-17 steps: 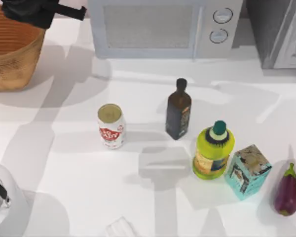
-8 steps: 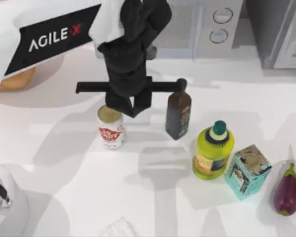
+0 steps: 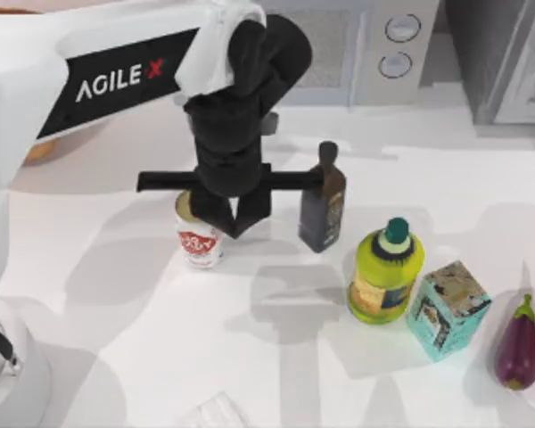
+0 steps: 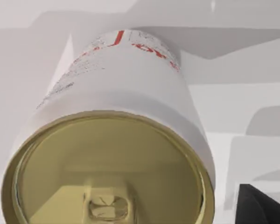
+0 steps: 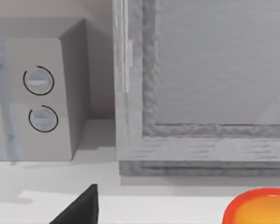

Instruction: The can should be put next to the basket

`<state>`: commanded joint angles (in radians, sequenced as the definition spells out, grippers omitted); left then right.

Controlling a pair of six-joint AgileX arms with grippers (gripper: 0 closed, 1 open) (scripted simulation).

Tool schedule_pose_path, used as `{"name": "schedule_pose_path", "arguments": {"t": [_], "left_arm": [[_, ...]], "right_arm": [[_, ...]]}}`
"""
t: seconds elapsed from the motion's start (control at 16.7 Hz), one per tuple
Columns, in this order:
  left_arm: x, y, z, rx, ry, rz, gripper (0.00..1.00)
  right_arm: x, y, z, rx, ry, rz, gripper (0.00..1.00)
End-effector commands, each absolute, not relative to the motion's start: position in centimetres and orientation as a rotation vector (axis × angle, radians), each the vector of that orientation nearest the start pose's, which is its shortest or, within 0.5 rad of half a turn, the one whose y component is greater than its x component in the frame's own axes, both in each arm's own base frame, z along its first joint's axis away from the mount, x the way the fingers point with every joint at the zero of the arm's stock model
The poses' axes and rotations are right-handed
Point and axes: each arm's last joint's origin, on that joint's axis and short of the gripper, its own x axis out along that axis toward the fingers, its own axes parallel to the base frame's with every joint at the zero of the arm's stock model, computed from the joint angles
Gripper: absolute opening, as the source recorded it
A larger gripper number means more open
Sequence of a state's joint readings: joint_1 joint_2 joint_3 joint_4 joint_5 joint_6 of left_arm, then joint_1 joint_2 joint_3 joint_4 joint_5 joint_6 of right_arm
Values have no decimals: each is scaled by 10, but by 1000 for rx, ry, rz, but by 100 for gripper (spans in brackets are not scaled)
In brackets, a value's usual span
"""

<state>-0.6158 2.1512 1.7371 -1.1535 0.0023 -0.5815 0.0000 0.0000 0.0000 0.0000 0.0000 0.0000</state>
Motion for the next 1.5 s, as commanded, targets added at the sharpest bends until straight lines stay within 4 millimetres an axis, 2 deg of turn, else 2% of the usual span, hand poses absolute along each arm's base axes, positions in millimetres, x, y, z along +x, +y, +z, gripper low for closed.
{"name": "schedule_pose_path", "arguments": {"t": [0.48, 1.26, 1.5], "left_arm": [[345, -237, 170, 17, 1570, -15, 0], [345, -237, 170, 17, 1570, -15, 98], [345, -237, 170, 17, 1570, -15, 100]], "right_arm": [[106, -1, 160, 0, 0, 0, 100], [106, -1, 160, 0, 0, 0, 100], [106, -1, 160, 0, 0, 0, 100]]}}
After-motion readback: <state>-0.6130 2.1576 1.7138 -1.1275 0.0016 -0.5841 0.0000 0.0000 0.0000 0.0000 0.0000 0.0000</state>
